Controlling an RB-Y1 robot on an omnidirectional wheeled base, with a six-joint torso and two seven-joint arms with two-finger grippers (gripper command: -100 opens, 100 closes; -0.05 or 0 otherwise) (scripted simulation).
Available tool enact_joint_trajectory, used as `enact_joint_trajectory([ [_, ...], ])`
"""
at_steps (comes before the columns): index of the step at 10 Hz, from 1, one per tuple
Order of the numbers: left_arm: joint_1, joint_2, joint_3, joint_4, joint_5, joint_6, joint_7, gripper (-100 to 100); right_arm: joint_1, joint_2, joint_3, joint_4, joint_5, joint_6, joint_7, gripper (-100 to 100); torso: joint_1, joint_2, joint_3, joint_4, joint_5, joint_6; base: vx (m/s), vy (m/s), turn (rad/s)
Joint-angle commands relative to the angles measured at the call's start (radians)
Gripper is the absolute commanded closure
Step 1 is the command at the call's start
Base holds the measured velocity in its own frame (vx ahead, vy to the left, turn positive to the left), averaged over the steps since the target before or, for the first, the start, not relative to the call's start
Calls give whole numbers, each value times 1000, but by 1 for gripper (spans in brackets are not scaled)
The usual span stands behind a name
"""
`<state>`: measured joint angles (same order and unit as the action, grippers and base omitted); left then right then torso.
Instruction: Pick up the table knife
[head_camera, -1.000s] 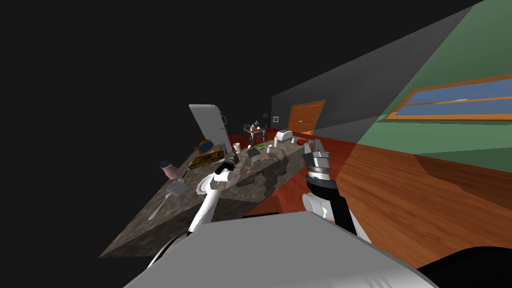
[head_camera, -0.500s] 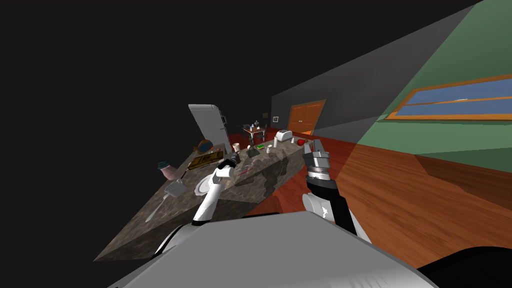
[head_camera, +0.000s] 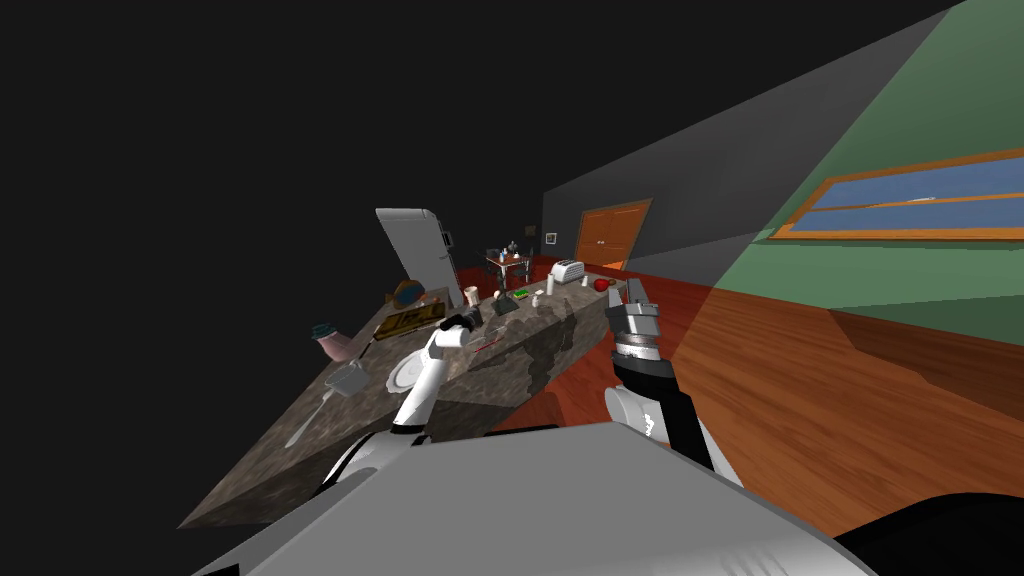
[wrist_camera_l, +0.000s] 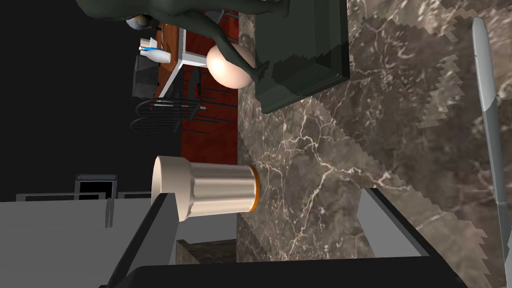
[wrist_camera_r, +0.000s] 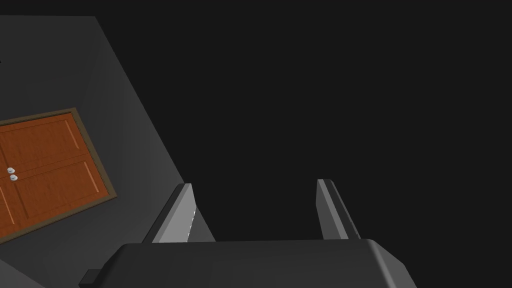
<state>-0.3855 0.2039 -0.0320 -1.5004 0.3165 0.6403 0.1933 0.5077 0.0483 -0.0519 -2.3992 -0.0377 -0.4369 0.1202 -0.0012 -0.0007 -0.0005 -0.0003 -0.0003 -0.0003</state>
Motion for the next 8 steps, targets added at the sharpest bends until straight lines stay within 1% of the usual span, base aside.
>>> enact_joint_trajectory([
  [1,-22,-1,1,28,2,48,11,-100,0,0,0,0,0,0,0,0,0,0,0,0,0,0,13,-19,-4],
  [2,-68,2,6,74,11,76,30,-100,0,0,0,0,0,0,0,0,0,0,0,0,0,0,11,-23,-8],
  [3,-68,2,6,79,11,100,30,-100,0,0,0,0,0,0,0,0,0,0,0,0,0,0,11,-21,-6],
  [4,-68,2,6,79,11,113,30,-100,0,0,0,0,0,0,0,0,0,0,0,0,0,0,8,-10,0],
  [5,-112,5,11,123,18,154,50,-100,0,0,0,0,0,0,0,0,0,0,0,0,0,0,15,-16,-9],
  [6,-112,5,11,131,18,178,50,-100,0,0,0,0,0,0,0,0,0,0,0,0,0,0,12,-17,-7],
  [7,-155,8,16,176,25,204,71,-100,0,0,0,0,0,0,0,0,0,0,0,0,0,0,13,-24,-8],
  [8,-155,8,16,183,25,234,71,-100,0,0,0,0,0,0,0,0,0,0,0,0,0,0,13,-21,-9],
])
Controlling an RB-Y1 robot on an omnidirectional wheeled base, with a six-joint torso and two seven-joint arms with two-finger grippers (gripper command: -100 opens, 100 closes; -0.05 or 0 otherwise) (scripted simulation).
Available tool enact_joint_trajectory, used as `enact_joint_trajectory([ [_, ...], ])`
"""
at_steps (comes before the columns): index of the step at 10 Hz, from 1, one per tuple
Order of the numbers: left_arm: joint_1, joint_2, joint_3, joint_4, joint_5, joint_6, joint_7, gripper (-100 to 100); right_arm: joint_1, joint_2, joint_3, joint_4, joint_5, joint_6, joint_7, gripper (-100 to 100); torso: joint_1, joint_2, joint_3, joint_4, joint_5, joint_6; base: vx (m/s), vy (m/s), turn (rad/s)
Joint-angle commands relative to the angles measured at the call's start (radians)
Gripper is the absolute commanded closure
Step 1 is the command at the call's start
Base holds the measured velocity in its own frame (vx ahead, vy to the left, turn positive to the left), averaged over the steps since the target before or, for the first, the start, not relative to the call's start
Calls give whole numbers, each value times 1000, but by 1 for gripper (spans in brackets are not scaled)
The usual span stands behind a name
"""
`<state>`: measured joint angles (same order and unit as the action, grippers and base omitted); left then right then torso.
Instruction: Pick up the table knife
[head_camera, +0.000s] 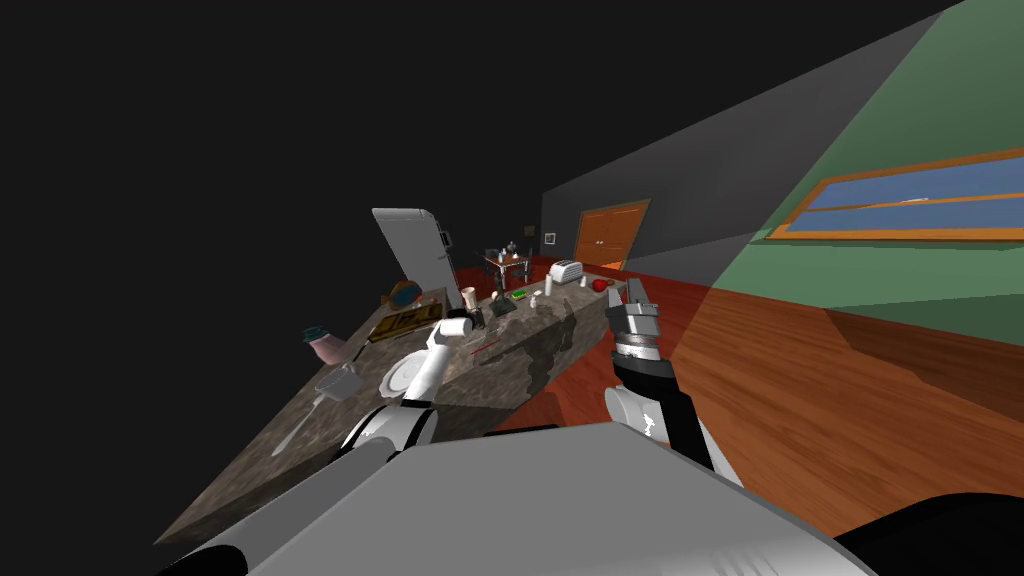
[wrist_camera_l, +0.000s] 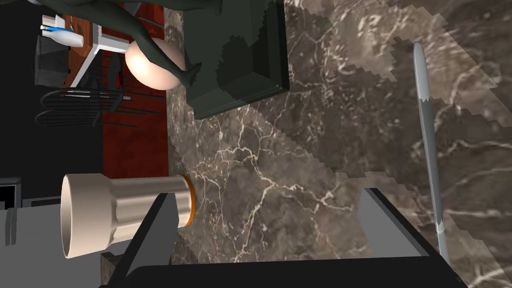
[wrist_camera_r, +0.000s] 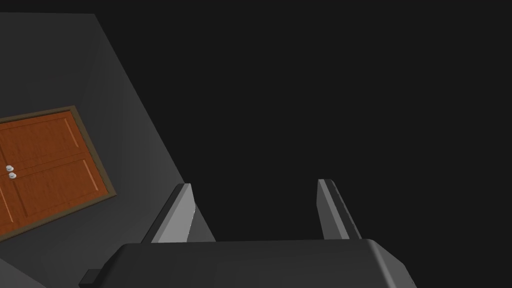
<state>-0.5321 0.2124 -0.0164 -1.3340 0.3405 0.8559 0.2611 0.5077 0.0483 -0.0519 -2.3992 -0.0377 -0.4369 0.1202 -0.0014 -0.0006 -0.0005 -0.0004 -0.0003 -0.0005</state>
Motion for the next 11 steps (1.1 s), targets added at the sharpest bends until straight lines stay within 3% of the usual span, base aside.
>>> enact_joint_trajectory([
  [1,-50,3,7,50,7,50,23,-100,0,0,0,0,0,0,0,0,0,0,0,0,0,0,18,-22,-13],
  [3,-50,3,7,68,7,90,23,-100,0,0,0,0,0,0,0,0,0,0,0,0,0,0,11,-15,-3],
  [6,-128,11,20,164,17,181,63,-100,0,0,0,0,0,0,0,0,1,0,0,0,0,0,13,-16,-13],
  [7,-128,11,20,171,17,209,63,-100,0,0,0,0,0,0,0,0,0,0,0,0,0,0,18,-17,-7],
  [8,-164,15,27,214,21,237,82,-100,0,0,0,0,0,0,0,0,0,0,0,0,0,0,26,-21,-19],
  [11,-198,20,34,271,24,326,101,-100,0,0,0,0,0,0,0,0,0,0,0,0,0,0,20,-15,-10],
])
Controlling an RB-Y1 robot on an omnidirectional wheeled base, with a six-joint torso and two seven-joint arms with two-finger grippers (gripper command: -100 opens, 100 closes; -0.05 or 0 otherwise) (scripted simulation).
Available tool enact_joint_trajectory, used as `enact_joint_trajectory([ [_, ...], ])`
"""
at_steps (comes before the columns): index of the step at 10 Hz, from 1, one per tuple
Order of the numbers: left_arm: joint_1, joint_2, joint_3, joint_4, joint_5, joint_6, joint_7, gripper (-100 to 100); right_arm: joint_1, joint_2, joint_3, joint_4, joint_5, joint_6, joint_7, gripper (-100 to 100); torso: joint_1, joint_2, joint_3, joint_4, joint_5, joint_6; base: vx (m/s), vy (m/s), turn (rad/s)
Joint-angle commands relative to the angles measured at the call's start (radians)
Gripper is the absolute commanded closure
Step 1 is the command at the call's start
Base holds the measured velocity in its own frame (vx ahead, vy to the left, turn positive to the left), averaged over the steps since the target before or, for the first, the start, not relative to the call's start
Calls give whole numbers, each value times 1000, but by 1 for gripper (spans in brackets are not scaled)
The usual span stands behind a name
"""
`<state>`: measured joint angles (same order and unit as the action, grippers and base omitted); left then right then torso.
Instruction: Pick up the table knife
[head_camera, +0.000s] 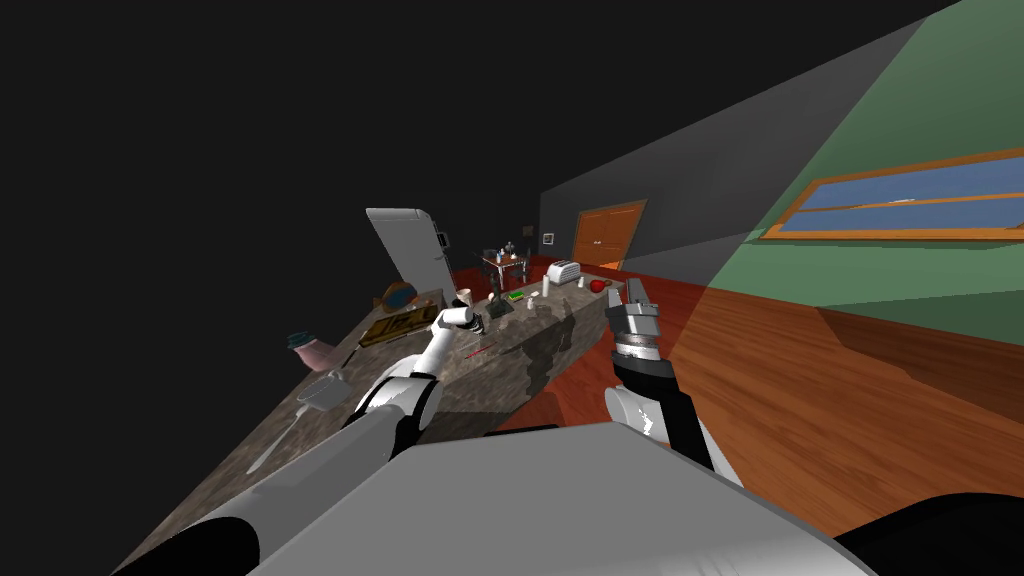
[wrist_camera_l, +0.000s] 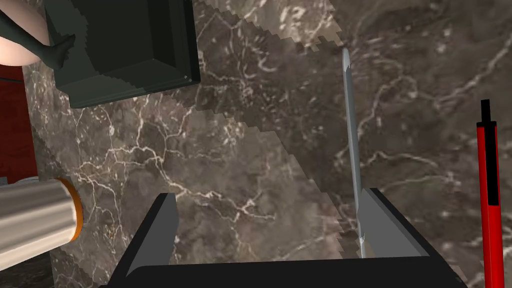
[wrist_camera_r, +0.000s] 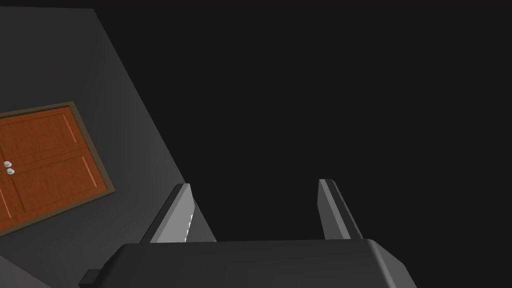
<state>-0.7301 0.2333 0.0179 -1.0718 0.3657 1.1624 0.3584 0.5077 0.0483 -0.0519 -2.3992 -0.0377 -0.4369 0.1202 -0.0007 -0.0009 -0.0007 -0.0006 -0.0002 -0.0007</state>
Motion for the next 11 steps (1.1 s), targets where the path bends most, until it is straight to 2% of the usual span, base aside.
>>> enact_joint_trajectory([
  [1,-32,4,7,50,1,50,22,-100,0,0,0,0,0,0,0,0,0,0,0,0,0,0,26,-14,-16],
  [2,-32,4,7,56,1,72,22,-100,0,0,0,0,0,0,0,0,0,0,0,0,0,0,24,-11,-6],
  [3,-61,9,14,96,3,107,40,-100,0,0,0,0,0,0,0,0,0,0,0,0,0,0,27,-14,-15],
  [4,-61,9,14,101,3,122,40,-100,0,0,0,0,0,0,0,0,0,0,0,0,0,0,23,-12,-9],
  [5,-88,15,21,144,5,155,56,-100,0,0,0,0,0,0,0,0,0,0,0,0,0,0,26,-15,-17],
  [6,-88,15,21,144,5,169,56,-100,0,0,0,0,0,0,0,0,0,0,0,0,0,0,23,-12,-6],
  [7,-113,20,28,183,6,205,71,-100,0,0,0,0,0,0,0,0,0,0,0,0,0,0,24,-9,-13],
  [8,-113,20,28,183,6,213,71,-100,0,0,0,0,0,0,0,0,0,0,0,0,0,0,21,-7,-9],
  [9,-135,25,34,220,7,253,86,-100,0,0,0,0,0,0,0,0,0,0,0,0,0,0,26,-10,-14],
  [10,-135,25,34,220,7,253,86,-100,0,0,0,0,0,0,0,0,0,0,0,0,0,0,20,-7,-6],
  [11,-155,30,40,252,7,288,99,-100,0,0,0,0,0,0,0,0,0,0,0,0,0,0,24,-6,-12],
])
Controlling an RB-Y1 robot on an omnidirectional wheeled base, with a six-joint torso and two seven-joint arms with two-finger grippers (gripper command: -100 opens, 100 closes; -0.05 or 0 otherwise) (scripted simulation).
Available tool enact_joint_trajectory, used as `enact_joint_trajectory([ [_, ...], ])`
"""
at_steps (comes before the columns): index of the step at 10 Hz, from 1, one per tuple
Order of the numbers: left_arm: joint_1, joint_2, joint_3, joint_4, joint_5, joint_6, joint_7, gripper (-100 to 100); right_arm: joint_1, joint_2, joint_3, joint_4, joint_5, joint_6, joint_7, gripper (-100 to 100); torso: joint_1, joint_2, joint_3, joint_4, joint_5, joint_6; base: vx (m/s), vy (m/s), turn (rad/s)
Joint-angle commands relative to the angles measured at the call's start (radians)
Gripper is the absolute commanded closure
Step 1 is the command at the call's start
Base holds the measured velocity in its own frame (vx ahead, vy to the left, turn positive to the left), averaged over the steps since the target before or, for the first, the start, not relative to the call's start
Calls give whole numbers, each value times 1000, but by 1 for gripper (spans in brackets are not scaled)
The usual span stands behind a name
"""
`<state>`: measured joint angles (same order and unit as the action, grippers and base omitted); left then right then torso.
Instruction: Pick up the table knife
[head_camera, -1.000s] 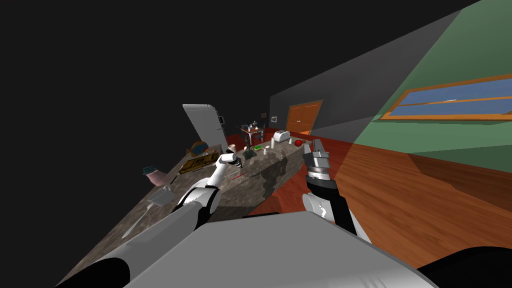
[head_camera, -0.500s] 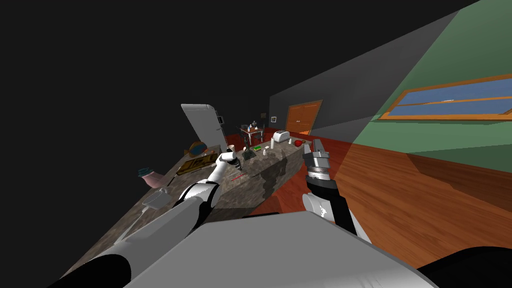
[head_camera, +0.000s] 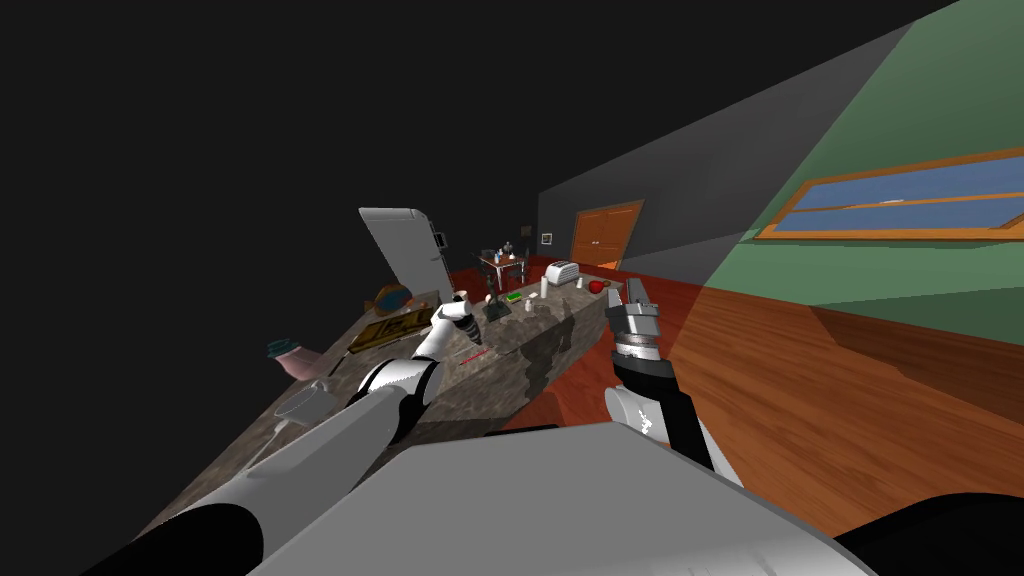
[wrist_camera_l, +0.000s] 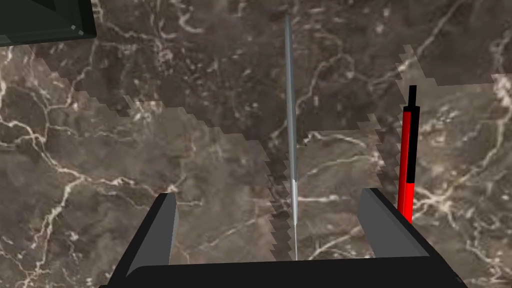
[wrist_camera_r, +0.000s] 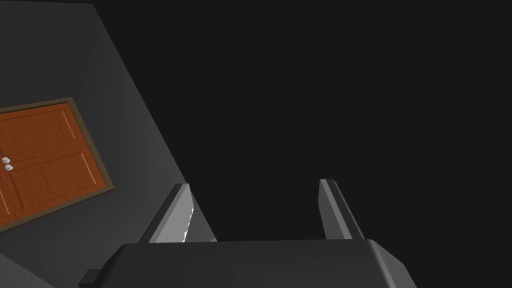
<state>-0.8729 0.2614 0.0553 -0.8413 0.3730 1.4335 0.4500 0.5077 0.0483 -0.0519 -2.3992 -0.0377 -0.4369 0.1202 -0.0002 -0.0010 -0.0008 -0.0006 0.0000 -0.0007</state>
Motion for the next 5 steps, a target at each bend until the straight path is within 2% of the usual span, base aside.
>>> enact_joint_trajectory([
  [1,-29,6,8,50,0,48,19,-100,0,0,0,0,0,0,0,0,0,0,0,0,0,0,23,-9,-5],
  [5,-72,20,23,127,0,130,49,-100,0,0,0,0,0,0,0,0,0,1,1,0,0,0,4,-6,17],
])
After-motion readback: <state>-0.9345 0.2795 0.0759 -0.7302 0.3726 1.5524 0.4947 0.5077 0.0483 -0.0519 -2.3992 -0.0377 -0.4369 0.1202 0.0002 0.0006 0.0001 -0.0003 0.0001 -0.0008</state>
